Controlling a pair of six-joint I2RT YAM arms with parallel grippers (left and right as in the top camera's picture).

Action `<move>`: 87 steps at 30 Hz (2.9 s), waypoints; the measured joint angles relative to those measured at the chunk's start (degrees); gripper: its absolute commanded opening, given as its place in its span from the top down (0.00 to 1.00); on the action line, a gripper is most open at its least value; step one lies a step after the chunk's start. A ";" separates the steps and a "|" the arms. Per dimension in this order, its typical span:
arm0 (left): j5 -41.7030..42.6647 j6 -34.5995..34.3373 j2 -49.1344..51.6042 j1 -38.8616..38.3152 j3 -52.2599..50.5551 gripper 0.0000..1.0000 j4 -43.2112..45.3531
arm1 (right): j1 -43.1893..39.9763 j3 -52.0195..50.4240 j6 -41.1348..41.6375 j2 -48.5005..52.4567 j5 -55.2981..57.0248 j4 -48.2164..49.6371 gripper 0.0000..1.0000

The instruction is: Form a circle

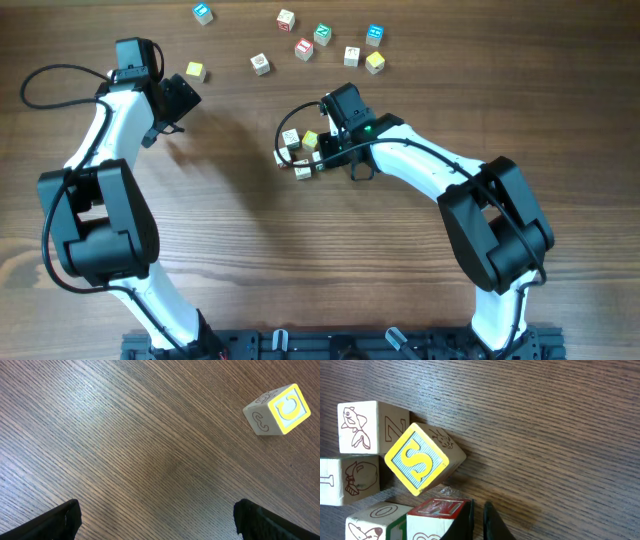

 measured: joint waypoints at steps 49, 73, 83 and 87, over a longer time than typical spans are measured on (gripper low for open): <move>0.00 0.00 0.00 0.00 0.00 0.00 0.00 | -1.99 0.00 6.38 -1.22 -12.39 -11.41 0.91; 0.02 0.00 0.00 0.00 0.00 0.00 0.00 | -1.27 0.00 7.26 -1.22 -7.19 -6.27 0.91; 0.02 0.00 0.00 0.00 0.00 0.00 0.00 | -1.86 0.02 1.33 -1.46 -4.83 -7.52 0.66; 0.00 0.00 0.00 0.00 0.00 0.00 0.00 | -3.91 0.02 -7.48 -5.31 -4.39 -7.67 0.72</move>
